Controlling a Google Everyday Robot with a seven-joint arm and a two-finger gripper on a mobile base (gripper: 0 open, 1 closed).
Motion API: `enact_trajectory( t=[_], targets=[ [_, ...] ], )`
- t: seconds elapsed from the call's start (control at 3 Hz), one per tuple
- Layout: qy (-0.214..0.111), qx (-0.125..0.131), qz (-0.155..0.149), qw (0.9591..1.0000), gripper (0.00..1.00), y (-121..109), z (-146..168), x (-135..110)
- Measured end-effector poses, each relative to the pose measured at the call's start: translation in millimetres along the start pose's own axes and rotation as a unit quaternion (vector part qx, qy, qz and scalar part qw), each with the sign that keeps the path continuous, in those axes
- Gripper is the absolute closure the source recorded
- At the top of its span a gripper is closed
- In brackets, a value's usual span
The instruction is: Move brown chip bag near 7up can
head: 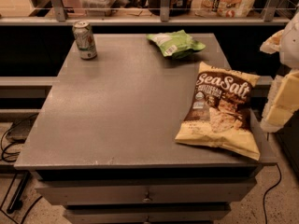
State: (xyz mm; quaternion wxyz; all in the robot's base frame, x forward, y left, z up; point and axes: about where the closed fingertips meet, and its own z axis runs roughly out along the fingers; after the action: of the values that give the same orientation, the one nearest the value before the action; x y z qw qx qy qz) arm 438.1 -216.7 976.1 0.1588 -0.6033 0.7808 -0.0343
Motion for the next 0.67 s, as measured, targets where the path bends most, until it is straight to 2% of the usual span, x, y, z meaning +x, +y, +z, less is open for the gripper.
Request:
enact_trajectory(
  t=[0.33, 0.67],
  targets=[
    [0.000, 0.000, 0.000, 1.0000, 0.00, 0, 0, 0],
    [-0.036, -0.014, -0.006, 0.9992, 0.00, -7, 16, -8]
  ],
)
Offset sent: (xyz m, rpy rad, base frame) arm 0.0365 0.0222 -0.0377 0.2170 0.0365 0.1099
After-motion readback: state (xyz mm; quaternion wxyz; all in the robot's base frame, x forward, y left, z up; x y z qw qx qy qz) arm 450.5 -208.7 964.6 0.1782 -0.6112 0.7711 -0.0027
